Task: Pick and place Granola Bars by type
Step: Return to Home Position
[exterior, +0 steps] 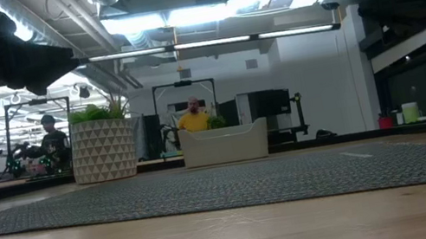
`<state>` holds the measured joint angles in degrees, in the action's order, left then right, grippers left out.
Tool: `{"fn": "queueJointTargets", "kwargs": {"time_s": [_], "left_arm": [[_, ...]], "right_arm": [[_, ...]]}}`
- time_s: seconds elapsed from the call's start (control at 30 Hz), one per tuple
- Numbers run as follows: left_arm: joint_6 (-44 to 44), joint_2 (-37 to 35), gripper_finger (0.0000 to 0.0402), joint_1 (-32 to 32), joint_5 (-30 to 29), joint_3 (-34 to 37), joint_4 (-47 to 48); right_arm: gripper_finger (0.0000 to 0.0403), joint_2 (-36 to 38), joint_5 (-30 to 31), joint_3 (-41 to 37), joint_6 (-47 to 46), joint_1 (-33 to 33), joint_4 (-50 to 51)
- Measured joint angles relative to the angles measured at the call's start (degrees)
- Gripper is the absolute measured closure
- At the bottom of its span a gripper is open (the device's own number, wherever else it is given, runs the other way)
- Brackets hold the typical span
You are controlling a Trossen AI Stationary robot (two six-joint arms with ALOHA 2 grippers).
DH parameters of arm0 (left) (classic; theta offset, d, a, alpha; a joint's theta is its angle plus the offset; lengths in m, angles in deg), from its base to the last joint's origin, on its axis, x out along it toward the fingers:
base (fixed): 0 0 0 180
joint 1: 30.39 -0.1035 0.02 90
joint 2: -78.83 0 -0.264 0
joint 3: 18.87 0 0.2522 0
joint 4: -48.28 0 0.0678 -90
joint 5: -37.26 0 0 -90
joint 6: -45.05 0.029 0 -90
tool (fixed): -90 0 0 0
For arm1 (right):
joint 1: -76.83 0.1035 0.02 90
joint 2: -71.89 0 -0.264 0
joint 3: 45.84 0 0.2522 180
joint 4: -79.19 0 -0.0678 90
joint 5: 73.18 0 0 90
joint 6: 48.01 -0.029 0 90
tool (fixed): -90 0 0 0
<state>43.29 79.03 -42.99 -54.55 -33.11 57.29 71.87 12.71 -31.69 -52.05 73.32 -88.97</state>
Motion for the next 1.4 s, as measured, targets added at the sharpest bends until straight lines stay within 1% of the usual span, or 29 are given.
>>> {"fn": "queueJointTargets", "kwargs": {"time_s": [0.57, 0.67, 0.7, 0.77, 1.0, 1.13, 1.4], "left_arm": [[0.52, 0.01, 0.0221, 0.0, -0.08, 0.0, 0.38], [8.82, 0.07, 0.0221, 0.2, 0.36, -0.04, 4.33], [10.85, 0.16, 0.0221, 0.2, 0.52, -0.04, 4.2], [12.24, 0.33, 0.0221, 0.2, 1.25, -0.04, 4.13], [12.05, 0.29, 0.0221, 0.22, 2.01, -0.04, 4.05], [13.34, 0.29, 0.0221, 0.24, 4.8, -0.02, 2.8], [11.56, 0.29, 0.0221, 0.24, 4.11, -0.02, 3.56]], "right_arm": [[0.0357, -0.01, 0.01, 0.0, 0.0, 0.0, 0.0], [0.0357, -0.01, 0.0, 0.0, 0.0, -0.01, 0.01], [0.0357, -0.01, 0.01, 0.0, 0.01, -0.01, -0.01], [0.0357, 0.0, 0.01, 0.0, -0.01, -0.01, -0.01], [0.0357, 0.01, -0.01, 0.0, -0.01, -0.02, 0.01], [0.0357, 0.01, -0.01, 0.0, 0.0, -0.01, -0.01], [0.0357, 0.01, 0.0, 0.0, 0.0, -0.01, -0.01]]}}
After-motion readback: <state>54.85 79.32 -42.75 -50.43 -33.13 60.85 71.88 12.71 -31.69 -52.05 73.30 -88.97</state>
